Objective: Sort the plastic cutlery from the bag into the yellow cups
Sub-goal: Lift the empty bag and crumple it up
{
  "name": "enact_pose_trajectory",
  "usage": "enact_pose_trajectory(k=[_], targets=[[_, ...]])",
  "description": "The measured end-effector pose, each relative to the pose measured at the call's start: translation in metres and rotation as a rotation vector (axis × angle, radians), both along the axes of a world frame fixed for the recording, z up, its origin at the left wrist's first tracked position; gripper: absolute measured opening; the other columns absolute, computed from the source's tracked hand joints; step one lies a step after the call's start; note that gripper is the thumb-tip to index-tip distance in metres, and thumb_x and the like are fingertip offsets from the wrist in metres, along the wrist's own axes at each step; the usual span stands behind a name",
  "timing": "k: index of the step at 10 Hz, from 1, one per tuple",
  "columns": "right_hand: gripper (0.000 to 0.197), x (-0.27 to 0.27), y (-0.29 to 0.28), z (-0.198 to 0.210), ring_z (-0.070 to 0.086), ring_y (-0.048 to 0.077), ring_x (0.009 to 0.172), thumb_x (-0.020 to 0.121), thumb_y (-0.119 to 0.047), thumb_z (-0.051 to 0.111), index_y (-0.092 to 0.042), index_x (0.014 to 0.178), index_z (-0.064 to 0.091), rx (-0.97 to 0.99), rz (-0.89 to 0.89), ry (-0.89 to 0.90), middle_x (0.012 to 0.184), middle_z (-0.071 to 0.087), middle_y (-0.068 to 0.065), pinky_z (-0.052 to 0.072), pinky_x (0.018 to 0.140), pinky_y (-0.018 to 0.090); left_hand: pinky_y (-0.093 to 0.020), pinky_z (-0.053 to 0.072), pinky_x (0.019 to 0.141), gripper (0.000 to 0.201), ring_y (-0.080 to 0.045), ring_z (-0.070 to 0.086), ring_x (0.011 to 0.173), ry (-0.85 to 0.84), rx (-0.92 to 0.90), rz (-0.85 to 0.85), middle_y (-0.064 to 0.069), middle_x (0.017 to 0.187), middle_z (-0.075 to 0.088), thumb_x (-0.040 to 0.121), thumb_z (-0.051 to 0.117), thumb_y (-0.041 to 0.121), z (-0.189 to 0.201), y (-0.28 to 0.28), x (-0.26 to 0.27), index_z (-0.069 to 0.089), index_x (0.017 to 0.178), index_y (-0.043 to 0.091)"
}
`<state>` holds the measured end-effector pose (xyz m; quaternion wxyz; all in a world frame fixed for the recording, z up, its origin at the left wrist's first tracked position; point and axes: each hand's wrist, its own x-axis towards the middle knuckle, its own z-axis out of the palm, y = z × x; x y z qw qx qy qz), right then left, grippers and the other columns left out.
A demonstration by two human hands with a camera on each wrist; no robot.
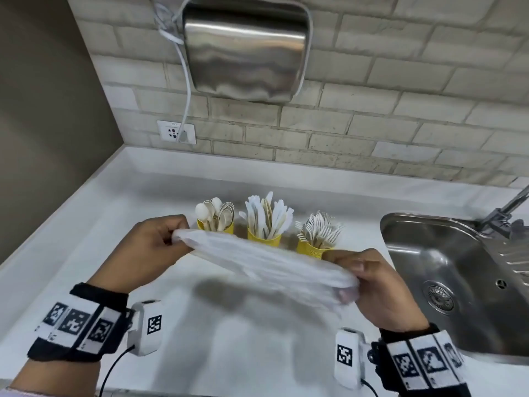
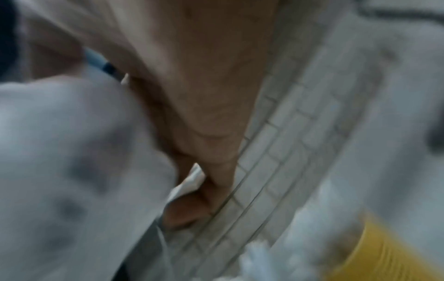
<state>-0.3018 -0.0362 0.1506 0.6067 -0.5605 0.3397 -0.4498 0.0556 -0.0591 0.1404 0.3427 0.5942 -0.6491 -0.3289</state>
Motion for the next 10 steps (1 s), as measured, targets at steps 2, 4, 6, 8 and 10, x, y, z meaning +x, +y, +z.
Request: enact_pose_trajectory(k=[2,4,6,8,10], targets=[[0.047,-0.016,-0.009,-0.017,0.045,0.018,0.092,0.095,-0.035,0.069,-0.024,0.051,0.053,-0.586,-0.436,0.947,0.107,0.052,-0.008,0.035,0.084,0.022,-0.022,0.048,0.054,0.041,-0.021,0.058,0.055,0.419,-0.016,-0.123,-0.018,0.064,0.062,0.069,0.092,0.037,0.024,0.019,-0.013,0.064,0.068,0.007],[0.042,-0.023,-0.005,-0.035,0.050,0.009,0.070,0.077,0.002,0.063,-0.029,0.098,0.045,-0.456,-0.293,1.013,0.080,0.050,-0.010,0.036,0.059,0.026,-0.028,0.056,0.057,0.023,-0.021,0.064,0.056,0.086,-0.159,0.069,-0.002,0.066,0.067,0.076,0.089,0.015,0.012,0.032,-0.049,0.069,0.066,0.010],[0.017,-0.019,-0.001,-0.041,0.058,0.037,0.070,0.082,-0.028,0.058,-0.025,0.084,0.041,-0.271,-0.286,1.334,0.071,0.061,0.002,0.045,0.057,0.038,-0.031,0.052,0.063,0.045,-0.020,0.060,0.071,-0.295,-0.026,-0.003,0.004,0.078,0.063,0.073,0.074,-0.001,-0.013,0.041,-0.059,0.055,0.098,0.031],[0.018,-0.019,-0.015,0.021,0.057,0.033,0.073,0.081,-0.006,0.059,-0.019,0.080,0.046,-0.412,-0.335,1.150,0.073,0.058,0.003,0.038,0.061,0.034,-0.035,0.044,0.071,0.025,-0.029,0.061,0.081,-0.438,-0.421,0.368,0.003,0.079,0.058,0.076,0.071,0.003,0.046,0.049,-0.086,0.063,0.093,0.020],[0.027,-0.005,0.027,0.033,0.062,0.023,0.087,0.082,-0.032,0.063,-0.011,0.099,0.063,-0.539,-0.823,0.291,0.093,0.065,0.007,0.049,0.076,0.030,-0.041,0.053,0.070,0.081,-0.045,0.051,0.110,-0.291,-0.652,0.576,-0.025,0.082,0.051,0.064,0.093,0.041,-0.010,0.025,0.041,0.047,0.110,-0.008]])
